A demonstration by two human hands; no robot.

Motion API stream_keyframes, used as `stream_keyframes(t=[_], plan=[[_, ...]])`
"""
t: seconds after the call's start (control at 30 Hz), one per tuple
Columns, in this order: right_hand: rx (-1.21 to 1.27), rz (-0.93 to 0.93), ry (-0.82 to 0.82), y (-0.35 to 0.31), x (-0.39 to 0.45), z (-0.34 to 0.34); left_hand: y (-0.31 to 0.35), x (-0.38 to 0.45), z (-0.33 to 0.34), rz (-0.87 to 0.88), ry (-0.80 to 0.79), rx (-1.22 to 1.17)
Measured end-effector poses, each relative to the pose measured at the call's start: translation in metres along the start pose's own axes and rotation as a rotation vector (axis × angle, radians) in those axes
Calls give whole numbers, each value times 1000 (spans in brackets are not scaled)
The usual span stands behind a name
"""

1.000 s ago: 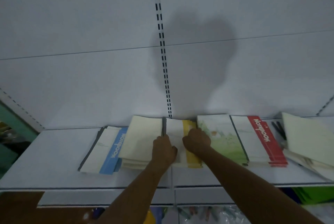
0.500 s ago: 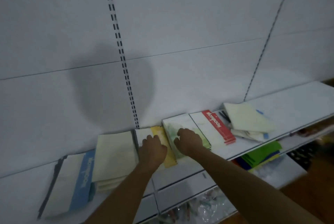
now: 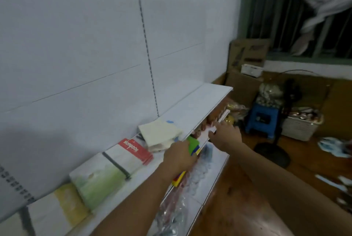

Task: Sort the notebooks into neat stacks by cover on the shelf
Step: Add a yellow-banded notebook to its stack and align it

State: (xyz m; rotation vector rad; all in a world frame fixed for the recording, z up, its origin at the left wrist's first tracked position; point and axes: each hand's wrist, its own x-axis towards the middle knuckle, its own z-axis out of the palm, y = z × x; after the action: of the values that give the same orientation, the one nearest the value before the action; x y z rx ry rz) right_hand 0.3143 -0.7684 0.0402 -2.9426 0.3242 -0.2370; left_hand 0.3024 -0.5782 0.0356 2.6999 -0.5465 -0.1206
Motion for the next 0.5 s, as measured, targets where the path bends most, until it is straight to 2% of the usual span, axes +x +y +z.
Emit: stream_keyframes(t=[0.13, 0.27, 0.5], plan=[[-38, 163, 8, 119, -8, -27, 95, 35, 42, 145, -95, 16], [-40, 287, 0, 214, -13, -56, 175, 61, 73, 234, -113, 41], [-19, 394, -16, 312, 2, -72, 248, 105, 101, 272, -129, 73]])
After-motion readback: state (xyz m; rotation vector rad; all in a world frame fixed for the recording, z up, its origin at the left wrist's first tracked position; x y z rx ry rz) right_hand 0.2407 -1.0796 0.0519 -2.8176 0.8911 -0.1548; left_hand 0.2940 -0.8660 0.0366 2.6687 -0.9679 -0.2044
